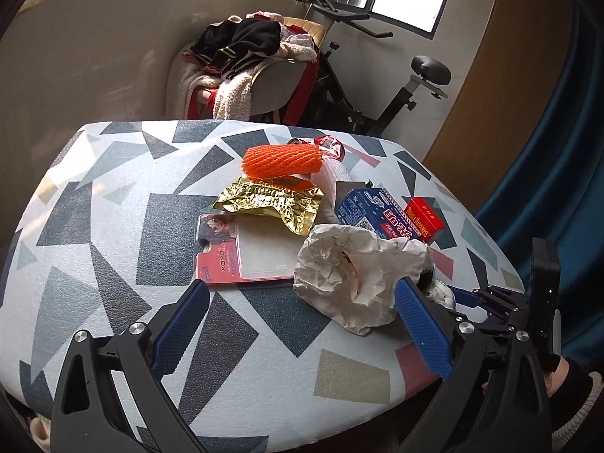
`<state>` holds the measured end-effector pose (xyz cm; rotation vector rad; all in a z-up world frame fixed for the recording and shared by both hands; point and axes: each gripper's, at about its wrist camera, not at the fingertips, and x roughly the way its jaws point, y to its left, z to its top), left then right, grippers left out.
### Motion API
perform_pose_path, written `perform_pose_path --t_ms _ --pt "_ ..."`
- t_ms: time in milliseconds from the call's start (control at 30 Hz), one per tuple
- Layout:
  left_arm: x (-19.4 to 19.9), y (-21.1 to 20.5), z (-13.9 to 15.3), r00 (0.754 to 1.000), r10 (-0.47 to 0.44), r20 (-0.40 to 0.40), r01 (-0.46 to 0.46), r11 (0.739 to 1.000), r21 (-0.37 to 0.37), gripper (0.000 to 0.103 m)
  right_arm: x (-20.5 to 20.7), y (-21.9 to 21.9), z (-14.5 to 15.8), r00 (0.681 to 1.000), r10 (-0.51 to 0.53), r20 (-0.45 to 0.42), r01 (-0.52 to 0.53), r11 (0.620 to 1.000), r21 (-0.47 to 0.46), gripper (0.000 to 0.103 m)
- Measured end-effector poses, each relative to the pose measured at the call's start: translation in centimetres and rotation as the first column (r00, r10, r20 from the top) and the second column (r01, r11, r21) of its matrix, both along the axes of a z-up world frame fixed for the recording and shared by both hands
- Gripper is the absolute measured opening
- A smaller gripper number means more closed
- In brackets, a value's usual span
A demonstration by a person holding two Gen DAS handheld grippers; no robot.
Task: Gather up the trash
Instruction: 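Lift the plastic bag with the right gripper while the left gripper grasps the crumpled tissue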
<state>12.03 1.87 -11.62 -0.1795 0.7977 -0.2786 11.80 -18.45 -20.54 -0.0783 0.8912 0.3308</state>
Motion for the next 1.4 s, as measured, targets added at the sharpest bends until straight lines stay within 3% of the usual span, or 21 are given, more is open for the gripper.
perform_pose_path --t_ms 167,433,633,733,767,800,900,933,1133,1267,1400 --pt "2.1 -0.7 -0.5 0.997 -0.015 -0.073 0.005 0.991 -0.132 0.088 -0.3 0.3 -0.3 0.999 0.037 -0.006 -0.037 0.998 -0.042 0.044" --pt "3.6 -2.9 -1.0 0.993 -0.055 -0.107 0.034 0.981 -0.193 0.088 -0.4 -0.7 -1.7 0.999 0.020 -0.036 -0.021 1.000 -0.022 0.045" --pt "6.1 -3.2 -2.2 0.974 -0.005 -0.228 -0.078 0.932 -0.353 0.088 -0.4 0.1 -1.7 0.998 0.047 -0.031 -0.049 0.998 -0.040 0.045" --pt "7.3 -3.7 -3.0 0.958 0.026 -0.286 -0.135 0.920 -0.369 0.087 -0.4 0.3 -1.7 0.998 0.055 -0.029 -0.056 0.997 -0.047 0.045" --pt "7.6 -3.8 -3.5 0.952 0.037 -0.304 -0.152 0.919 -0.364 0.085 -0.4 0.3 -1.7 0.998 0.055 -0.030 -0.056 0.997 -0.046 0.045" --pt "7.9 -3.8 -4.1 0.944 0.046 -0.327 -0.170 0.916 -0.364 0.075 -0.4 0.3 -1.7 0.998 0.055 -0.030 -0.056 0.997 -0.045 0.045" --pt "8.0 -3.1 -5.9 0.919 0.061 -0.391 -0.228 0.888 -0.399 0.036 -0.4 0.3 -1.7 0.998 0.059 -0.030 -0.060 0.997 -0.045 0.044" --pt "7.8 -2.8 -6.1 0.920 0.059 -0.387 -0.232 0.878 -0.419 0.032 -0.5 0.3 -1.6 0.998 0.059 -0.032 -0.061 0.997 -0.047 0.044" --pt "6.8 -2.0 -4.3 0.957 0.014 -0.291 -0.130 0.915 -0.383 0.013 0.3 -0.8 -1.4 0.999 0.007 -0.044 -0.012 0.993 -0.121 0.044" --pt "6.2 -2.5 -2.4 0.975 -0.019 -0.221 -0.056 0.943 -0.328 0.013 1.3 -2.0 -0.4 0.997 -0.074 -0.023 0.069 0.982 -0.178 0.044" --pt "5.6 -2.4 -1.4 0.984 -0.030 -0.178 -0.023 0.957 -0.289 0.013 1.5 -3.0 1.4 0.994 -0.111 0.013 0.111 0.984 -0.136 0.044"
